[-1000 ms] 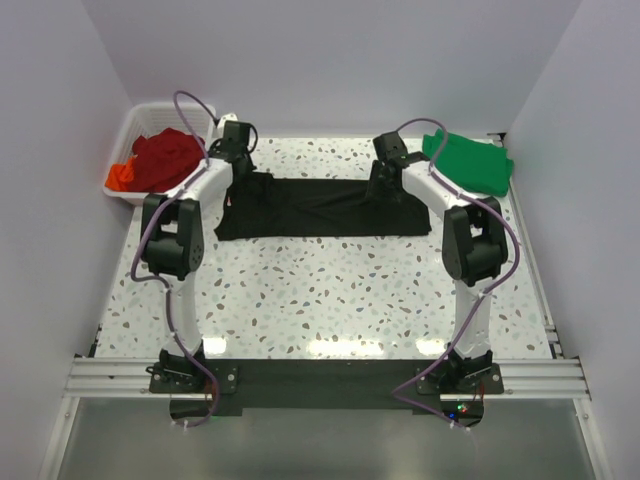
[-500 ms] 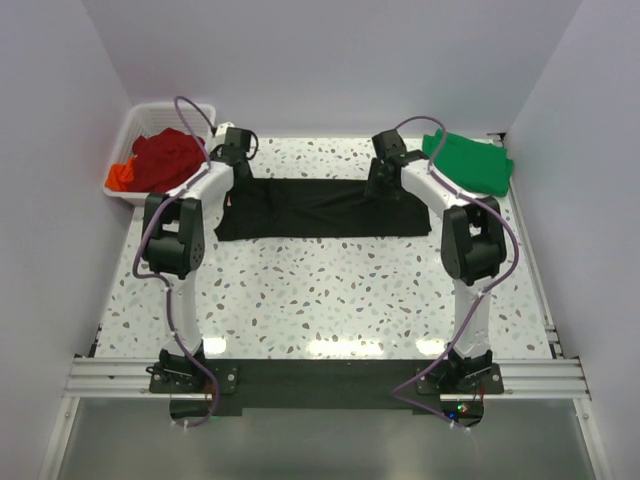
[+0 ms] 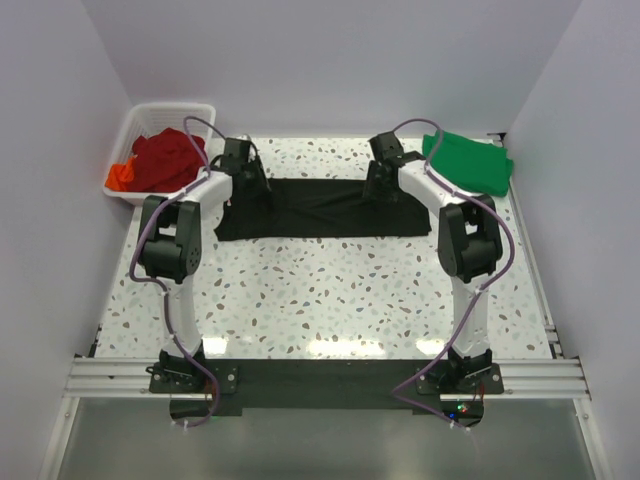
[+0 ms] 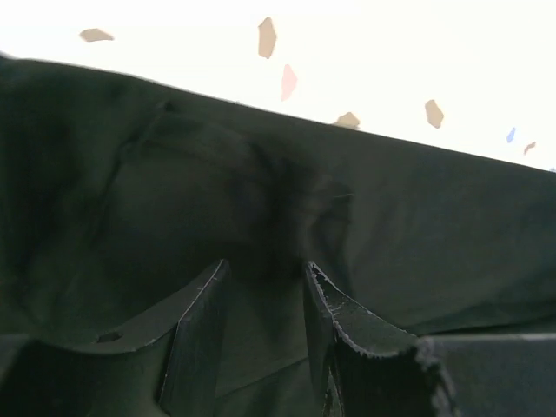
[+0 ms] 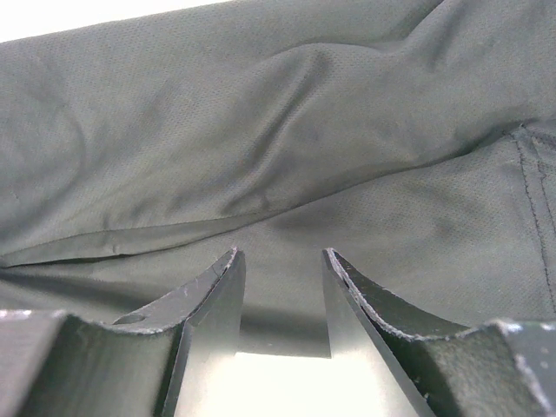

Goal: Fold and stack the t-shirts
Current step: Fold the tshirt

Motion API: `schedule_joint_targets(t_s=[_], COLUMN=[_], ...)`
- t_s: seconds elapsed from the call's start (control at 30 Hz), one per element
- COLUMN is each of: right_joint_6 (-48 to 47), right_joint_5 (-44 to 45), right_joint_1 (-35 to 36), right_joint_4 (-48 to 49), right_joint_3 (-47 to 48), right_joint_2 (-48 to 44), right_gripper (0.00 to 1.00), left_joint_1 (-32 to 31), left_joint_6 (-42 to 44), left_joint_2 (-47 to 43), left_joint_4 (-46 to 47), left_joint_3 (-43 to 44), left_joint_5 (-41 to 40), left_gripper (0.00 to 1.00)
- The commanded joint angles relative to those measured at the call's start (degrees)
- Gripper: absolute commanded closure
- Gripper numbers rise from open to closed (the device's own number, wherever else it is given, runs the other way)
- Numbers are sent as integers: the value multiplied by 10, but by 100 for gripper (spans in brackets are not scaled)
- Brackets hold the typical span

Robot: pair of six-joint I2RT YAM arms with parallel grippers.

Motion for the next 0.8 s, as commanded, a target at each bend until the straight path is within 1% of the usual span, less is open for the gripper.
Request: schedule_joint_targets(t_s=[0.0,0.2,0.4,0.53,0.6,0.63,0.77], right_joint_6=[-6,-8,-8,-10,-12,-12,-14], right_joint_5=[-6,-2,-6,-6,-6,-5,-3], right_joint_1=[3,4,4,4,4,4,3], right_joint_4=[-1,0,2,0,0,-1,-1], right_joint_3=[13,5,5,6,5,4,1], right_joint_2=[-10,-14,-11,-12,-12,-12,-15], right_gripper=[55,55,55,55,55,55,55], left_joint_1=[-2,-12,-39,-57,-66,-68,-72], left_joint_6=[-14,-12,3,13,10,10,0], left_joint_2=[-22,1,40,72,83,85,95], left_joint_4=[47,34,5,-37,-53,-66,-104], left_joint_3=[32,75,126,175,187,194,209], left_joint_5=[68,77,56,19,-11,-44,-102], left_gripper=[57,57,58,59,59,59,59])
